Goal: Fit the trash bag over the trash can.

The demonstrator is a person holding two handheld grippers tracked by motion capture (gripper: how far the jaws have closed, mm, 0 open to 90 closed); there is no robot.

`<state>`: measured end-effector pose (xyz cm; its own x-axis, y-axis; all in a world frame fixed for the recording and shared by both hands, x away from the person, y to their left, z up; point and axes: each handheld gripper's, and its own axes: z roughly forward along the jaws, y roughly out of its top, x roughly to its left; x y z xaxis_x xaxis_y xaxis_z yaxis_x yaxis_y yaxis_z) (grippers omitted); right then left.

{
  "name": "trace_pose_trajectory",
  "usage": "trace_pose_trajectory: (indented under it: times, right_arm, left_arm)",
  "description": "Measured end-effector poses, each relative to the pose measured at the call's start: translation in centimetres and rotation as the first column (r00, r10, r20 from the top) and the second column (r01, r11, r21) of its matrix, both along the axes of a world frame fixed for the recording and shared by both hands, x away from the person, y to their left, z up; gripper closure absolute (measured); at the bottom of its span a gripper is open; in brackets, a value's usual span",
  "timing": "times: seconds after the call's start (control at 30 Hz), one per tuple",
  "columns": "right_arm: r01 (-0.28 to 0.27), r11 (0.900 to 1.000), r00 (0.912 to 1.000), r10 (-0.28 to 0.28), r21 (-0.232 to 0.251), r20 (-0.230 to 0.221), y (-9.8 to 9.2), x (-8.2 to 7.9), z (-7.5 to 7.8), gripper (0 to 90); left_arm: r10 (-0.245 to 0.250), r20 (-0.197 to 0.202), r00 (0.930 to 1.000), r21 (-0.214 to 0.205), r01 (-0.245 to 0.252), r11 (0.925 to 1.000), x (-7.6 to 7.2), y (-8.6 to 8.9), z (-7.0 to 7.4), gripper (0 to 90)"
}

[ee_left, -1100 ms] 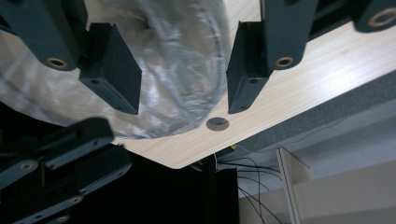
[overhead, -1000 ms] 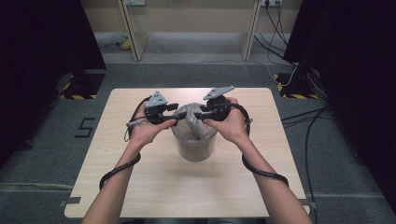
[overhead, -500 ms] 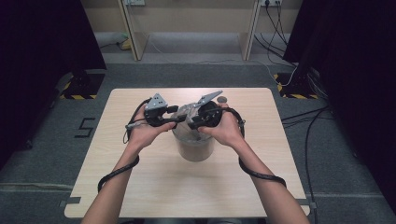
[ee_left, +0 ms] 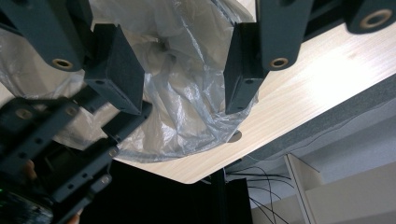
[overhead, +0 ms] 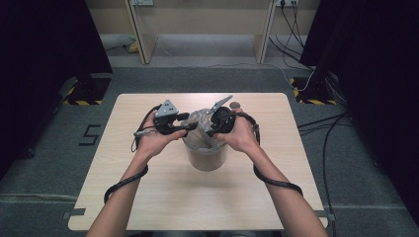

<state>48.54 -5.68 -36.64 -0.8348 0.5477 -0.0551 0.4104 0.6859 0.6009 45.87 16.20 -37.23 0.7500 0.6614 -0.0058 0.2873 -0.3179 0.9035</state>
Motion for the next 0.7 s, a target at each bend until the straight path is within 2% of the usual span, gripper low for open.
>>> trace_pose_trajectory:
  times: [0.17,0.33,0.5,0.63,0.7]
  right_arm:
    - [0.047,0.9988,0.9986,-0.047,-0.015,0.024,-0.5,0.9,-0.3,66.5]
    - [0.072,0.9970,0.9961,-0.070,-0.031,0.054,-0.7,1.2,-0.4,66.9]
    - [0.071,0.9964,0.9960,-0.068,-0.046,0.058,-0.8,1.2,-0.2,66.3]
    - [0.065,0.9978,0.9958,-0.064,-0.015,0.066,-0.9,0.8,0.5,66.1]
    - [0.032,0.9988,0.9963,-0.035,0.036,0.078,-0.4,0.3,1.8,65.6]
  left_arm:
    - [-0.003,0.002,1.0000,0.023,0.003,0.9997,0.0,-0.3,-0.2,47.1]
    - [-0.002,0.003,1.0000,0.029,0.002,0.9996,0.1,-0.4,-0.2,46.6]
    - [0.005,0.005,1.0000,0.025,-0.005,0.9997,0.1,-0.2,-0.1,46.5]
    - [0.010,0.010,0.9999,0.018,-0.010,0.9998,0.1,0.0,-0.1,46.3]
    - [0.013,0.010,0.9999,0.014,-0.013,0.9998,0.1,0.0,0.0,46.3]
